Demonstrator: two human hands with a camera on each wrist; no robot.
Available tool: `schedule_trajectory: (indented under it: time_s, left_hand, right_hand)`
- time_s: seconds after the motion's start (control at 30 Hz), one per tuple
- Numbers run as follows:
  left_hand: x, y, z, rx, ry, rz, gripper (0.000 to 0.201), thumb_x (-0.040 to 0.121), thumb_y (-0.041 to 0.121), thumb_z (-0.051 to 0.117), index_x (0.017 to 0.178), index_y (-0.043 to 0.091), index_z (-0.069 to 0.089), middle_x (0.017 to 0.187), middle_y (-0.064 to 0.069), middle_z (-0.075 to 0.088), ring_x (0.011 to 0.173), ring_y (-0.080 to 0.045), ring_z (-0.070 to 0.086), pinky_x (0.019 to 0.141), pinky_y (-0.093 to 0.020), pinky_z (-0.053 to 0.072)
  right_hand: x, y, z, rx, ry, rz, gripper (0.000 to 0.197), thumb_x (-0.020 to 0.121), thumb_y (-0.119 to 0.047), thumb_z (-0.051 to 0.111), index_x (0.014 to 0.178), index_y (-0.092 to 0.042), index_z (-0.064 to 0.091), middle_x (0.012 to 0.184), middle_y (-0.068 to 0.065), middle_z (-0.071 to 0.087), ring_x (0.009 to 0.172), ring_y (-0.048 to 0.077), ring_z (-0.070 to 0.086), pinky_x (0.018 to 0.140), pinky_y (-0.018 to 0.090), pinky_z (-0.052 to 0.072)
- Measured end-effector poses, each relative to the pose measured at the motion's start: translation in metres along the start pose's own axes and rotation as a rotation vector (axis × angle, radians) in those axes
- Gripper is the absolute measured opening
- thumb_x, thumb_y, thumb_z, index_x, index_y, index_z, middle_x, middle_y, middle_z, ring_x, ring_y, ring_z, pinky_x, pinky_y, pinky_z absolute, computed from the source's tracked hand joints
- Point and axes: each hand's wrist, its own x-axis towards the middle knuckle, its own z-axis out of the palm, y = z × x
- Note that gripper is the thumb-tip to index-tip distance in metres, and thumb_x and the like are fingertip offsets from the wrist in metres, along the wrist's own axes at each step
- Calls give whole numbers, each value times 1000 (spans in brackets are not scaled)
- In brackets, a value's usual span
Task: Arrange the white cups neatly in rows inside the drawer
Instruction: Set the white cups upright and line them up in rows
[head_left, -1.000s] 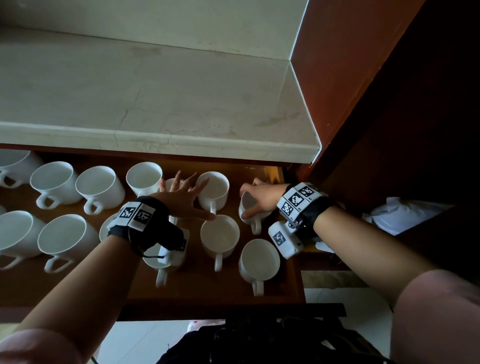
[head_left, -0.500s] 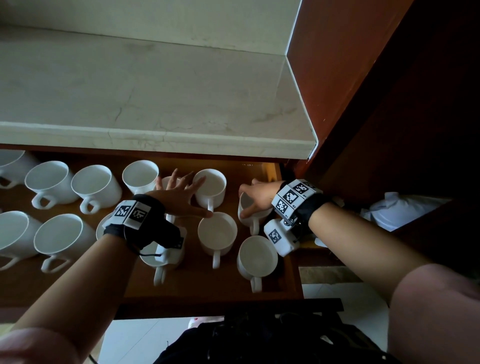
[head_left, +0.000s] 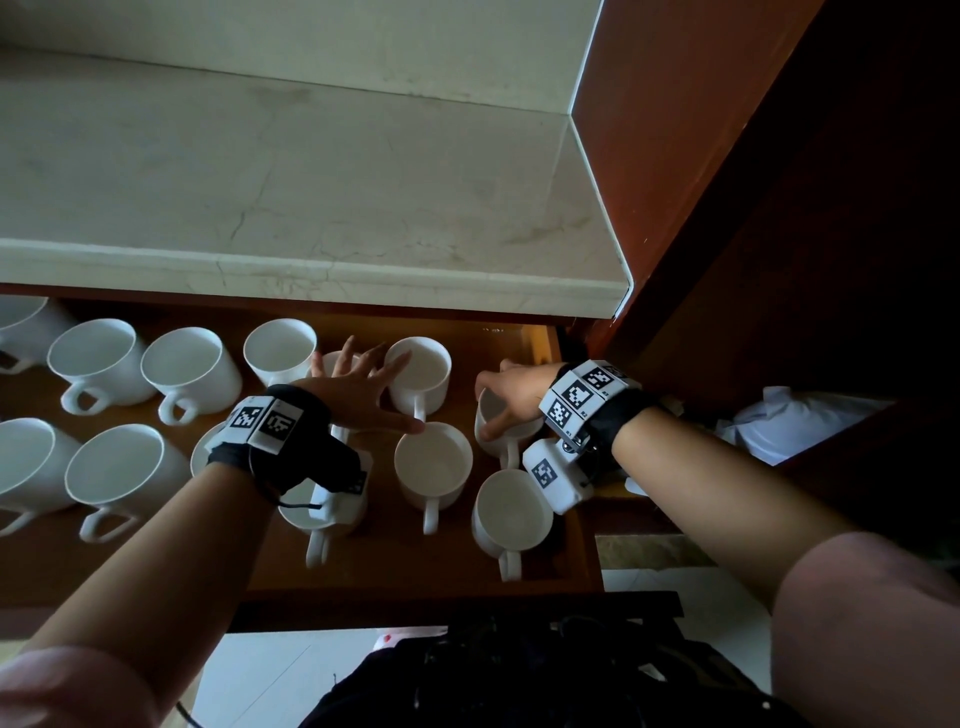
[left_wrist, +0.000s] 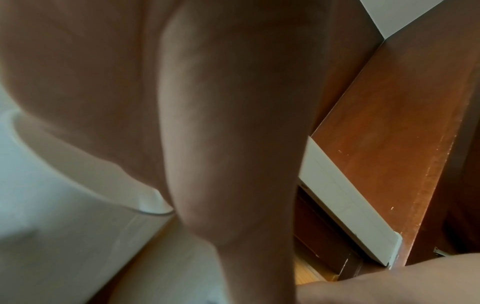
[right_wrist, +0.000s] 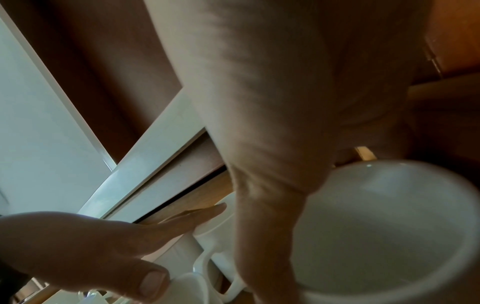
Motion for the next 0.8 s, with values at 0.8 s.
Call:
schedule_trajectory:
  time_s: [0.8]
  left_hand:
    - [-4, 3, -2, 1, 7, -8, 109, 68, 86, 37, 146, 38, -21, 158, 2, -19, 142, -34, -23, 108, -67, -9]
  right_hand:
    - [1, 0, 4, 62, 35, -31, 65, 78, -55, 67, 128, -23, 40, 122, 3, 39, 105, 26, 49, 78, 37, 47]
